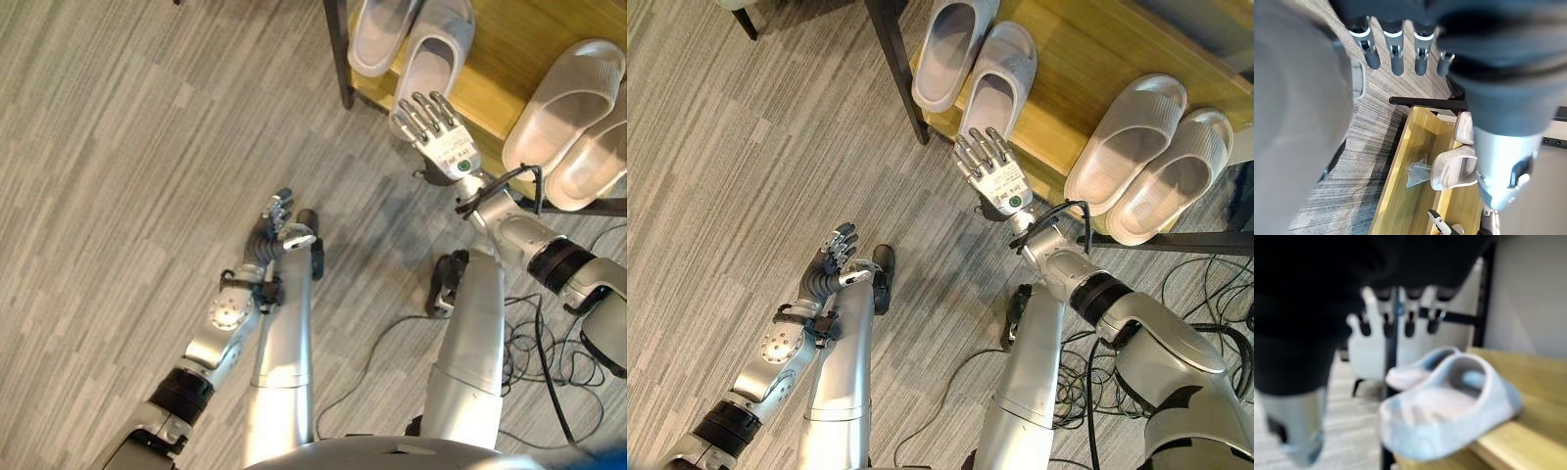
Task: Arrange the slippers neatly on the shoe rack.
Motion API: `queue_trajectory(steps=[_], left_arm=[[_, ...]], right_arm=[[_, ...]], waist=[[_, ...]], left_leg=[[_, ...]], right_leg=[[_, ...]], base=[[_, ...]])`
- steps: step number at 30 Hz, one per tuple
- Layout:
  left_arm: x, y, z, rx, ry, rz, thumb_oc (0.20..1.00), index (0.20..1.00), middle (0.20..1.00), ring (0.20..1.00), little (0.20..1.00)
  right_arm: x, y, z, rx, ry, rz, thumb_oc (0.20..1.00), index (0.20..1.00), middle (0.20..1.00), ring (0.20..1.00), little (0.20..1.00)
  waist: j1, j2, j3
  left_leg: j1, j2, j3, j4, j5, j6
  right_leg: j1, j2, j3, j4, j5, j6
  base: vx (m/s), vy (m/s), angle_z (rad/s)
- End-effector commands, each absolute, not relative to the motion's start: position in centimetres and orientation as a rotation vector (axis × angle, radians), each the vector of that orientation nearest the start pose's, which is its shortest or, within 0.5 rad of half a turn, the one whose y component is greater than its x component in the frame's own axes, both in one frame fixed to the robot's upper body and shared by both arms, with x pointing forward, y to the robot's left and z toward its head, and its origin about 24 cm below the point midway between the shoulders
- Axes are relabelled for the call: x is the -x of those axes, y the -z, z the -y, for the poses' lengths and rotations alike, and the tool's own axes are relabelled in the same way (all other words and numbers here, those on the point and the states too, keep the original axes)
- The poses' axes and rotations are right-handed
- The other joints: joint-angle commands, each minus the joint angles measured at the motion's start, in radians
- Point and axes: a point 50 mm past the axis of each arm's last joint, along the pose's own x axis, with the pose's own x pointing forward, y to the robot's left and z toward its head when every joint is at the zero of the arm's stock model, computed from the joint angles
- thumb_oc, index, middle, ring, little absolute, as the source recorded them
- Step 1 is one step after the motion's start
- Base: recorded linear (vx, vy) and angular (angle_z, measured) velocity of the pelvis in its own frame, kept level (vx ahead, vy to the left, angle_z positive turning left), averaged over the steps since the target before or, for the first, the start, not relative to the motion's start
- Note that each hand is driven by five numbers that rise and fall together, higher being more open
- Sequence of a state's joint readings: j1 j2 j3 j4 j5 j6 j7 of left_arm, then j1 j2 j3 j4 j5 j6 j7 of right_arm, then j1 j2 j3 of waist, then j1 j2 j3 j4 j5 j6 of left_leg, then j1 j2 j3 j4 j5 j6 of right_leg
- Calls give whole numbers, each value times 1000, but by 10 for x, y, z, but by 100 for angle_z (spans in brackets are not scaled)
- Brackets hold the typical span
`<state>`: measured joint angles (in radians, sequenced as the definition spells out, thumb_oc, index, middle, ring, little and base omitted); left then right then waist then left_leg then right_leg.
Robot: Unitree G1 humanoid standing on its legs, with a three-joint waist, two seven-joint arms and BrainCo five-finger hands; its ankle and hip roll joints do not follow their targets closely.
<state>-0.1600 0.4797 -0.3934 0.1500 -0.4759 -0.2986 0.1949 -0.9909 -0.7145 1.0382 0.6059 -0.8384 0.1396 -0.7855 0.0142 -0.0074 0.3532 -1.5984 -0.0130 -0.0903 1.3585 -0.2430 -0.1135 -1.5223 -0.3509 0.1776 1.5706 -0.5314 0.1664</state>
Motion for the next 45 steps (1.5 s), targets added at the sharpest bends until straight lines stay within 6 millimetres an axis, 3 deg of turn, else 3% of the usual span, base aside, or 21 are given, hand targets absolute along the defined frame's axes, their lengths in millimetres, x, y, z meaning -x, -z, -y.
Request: queue_trajectory(steps=[1, 12, 24, 35, 45], left_arm=[[-272, -54, -156, -52, 140, 162, 1000, 1000, 1000, 1000, 1000], [-278, -53, -155, -111, 150, 175, 1000, 1000, 1000, 1000, 1000], [-284, -55, -154, -142, 157, 183, 1000, 1000, 1000, 1000, 1000], [-288, -57, -148, -175, 187, 196, 1000, 1000, 1000, 1000, 1000], [-292, -61, -145, -238, 210, 237, 1000, 1000, 1000, 1000, 1000]], right_arm=[[-374, -196, 147, 1890, 315, 1089, 1000, 1000, 1000, 1000, 1000], [-385, -190, 139, 1978, 285, 1041, 1000, 1000, 1000, 1000, 1000], [-397, -203, 147, 2104, 366, 987, 1000, 1000, 1000, 1000, 1000], [-405, -214, 135, 2140, 418, 991, 1000, 1000, 1000, 1000, 1000], [-412, -223, 163, 2329, 533, 858, 1000, 1000, 1000, 1000, 1000]], waist=[[8, 16, 19], [15, 18, 24], [22, 24, 37], [32, 23, 29], [42, 30, 30]], left_leg=[[28, 92, -43, -70, -41, -106], [28, 85, -45, -52, -51, -102], [28, 77, -42, -32, -61, -102], [28, 66, -40, -30, -64, -101], [28, 56, -32, -10, -74, -103]], right_leg=[[-48, -26, 23, -38, 304, -5], [-48, -32, 27, -32, 294, -6], [-48, -38, 35, -20, 286, -9], [-48, -39, 35, -24, 282, -13], [-48, -42, 47, -4, 274, -18]], base=[[0, 0, 0], [0, 0, 0], [0, 0, 0], [0, 0, 0], [25, 2, 4]])
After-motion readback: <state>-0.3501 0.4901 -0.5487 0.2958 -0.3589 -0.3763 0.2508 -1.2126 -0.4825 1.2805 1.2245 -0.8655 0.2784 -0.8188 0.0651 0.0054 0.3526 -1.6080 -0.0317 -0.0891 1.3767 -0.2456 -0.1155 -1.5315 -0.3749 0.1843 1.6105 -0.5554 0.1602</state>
